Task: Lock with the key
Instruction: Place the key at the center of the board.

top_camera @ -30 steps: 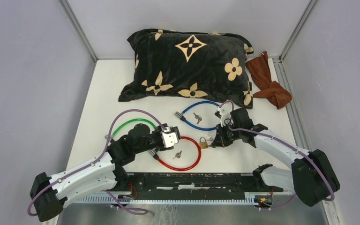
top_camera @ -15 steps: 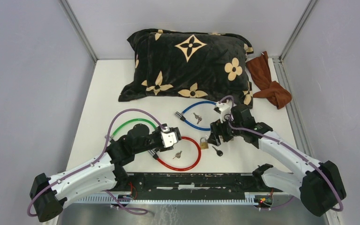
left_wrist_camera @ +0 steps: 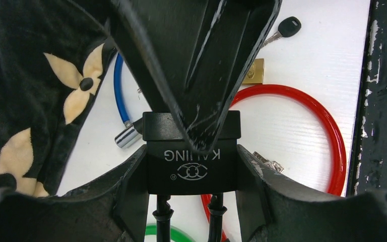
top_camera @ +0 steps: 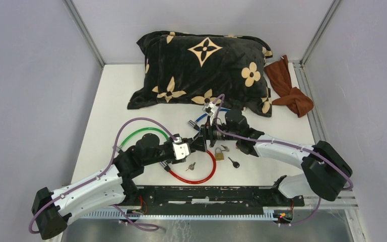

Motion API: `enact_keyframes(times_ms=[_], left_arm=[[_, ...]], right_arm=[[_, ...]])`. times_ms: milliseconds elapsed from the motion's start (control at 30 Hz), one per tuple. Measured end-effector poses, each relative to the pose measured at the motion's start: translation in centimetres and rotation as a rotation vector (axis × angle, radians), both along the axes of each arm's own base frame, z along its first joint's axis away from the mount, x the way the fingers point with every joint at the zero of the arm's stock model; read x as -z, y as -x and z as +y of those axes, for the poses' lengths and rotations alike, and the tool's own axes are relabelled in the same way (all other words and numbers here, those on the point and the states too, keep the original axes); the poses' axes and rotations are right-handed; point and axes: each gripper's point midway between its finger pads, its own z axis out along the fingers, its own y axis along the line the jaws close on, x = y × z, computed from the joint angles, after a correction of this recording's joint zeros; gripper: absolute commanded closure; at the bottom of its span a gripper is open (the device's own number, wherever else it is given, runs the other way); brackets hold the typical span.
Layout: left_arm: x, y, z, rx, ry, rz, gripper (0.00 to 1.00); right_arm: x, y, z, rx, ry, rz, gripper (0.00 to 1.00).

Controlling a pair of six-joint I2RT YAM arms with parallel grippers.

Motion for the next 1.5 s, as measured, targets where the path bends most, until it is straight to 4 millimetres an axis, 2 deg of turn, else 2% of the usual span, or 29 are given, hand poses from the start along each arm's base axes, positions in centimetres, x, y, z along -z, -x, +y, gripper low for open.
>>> enact_keyframes(times_ms=[67,267,333,433,500,533,600,633,700,767,800,833,1000,1133,1300,1400,1500], left_arm=[[0.0,0.1,0.0,0.005,0.001,0.001,0.98],[0.0,0.3,-0.2,0.017,0.003,0.003,0.98],[0.0,0.3,-0.2,0.020,0.003,0.001,0.98],[0.0,0.3,-0.2,0.021,0.003,0.001,0.98],[0.0,0.2,-0.1,0.023,-0.005,-0.009,0.98],[0.0,0.2,-0.1,0.023,-0.005,-0.012,0.98],[0.0,0.2,-0.1,0.023,-0.005,-0.012,0.98],[0.0,0.2,-0.1,0.023,-0.005,-0.012,0.88],[0.0,0.2,-0.1,0.023,-0.004,-0.012,0.46],[-0.1,0.2,-0.1,0.022,-0.001,-0.010,0.13],[-0.2,0.2,-0.2,0.019,0.004,-0.006,0.04],[-0.4,0.3,-0.2,0.018,0.015,-0.001,0.01],[-2.9,0.3,0.1,-0.027,0.105,0.064,0.02],[-5.9,-0.3,1.3,-0.104,0.224,0.167,0.03],[-9.9,0.0,2.3,-0.153,0.407,0.297,0.08],[-10.6,-0.2,2.9,-0.183,0.459,0.339,0.12],[-10.4,0.0,2.9,-0.183,0.482,0.397,0.17]], right_arm=[[0.3,0.1,0.8,-0.013,-0.020,0.031,0.27],[0.5,0.9,2.7,-0.064,-0.057,0.093,0.30],[0.4,1.3,3.1,-0.081,-0.065,0.104,0.42],[0.4,1.8,3.4,-0.102,-0.074,0.119,0.77],[0.3,1.9,3.5,-0.096,-0.078,0.150,0.95],[0.3,2.0,3.6,-0.101,-0.081,0.152,1.00],[0.2,2.0,3.6,-0.101,-0.083,0.156,1.00],[0.2,2.1,3.6,-0.101,-0.083,0.158,1.00],[0.2,2.0,3.6,-0.100,-0.084,0.161,1.00],[0.1,2.0,3.6,-0.098,-0.089,0.163,1.00],[0.0,1.8,3.5,-0.096,-0.093,0.167,1.00],[-0.1,1.8,3.5,-0.097,-0.097,0.163,1.00],[-0.9,1.3,2.7,-0.090,-0.119,0.146,1.00],[-3.3,1.0,1.4,-0.089,-0.187,0.080,1.00],[-6.5,0.6,0.3,-0.090,-0.264,-0.005,1.00],[-7.8,0.8,0.1,-0.096,-0.294,-0.039,1.00],[-9.2,1.3,-0.2,-0.113,-0.331,-0.072,1.00]])
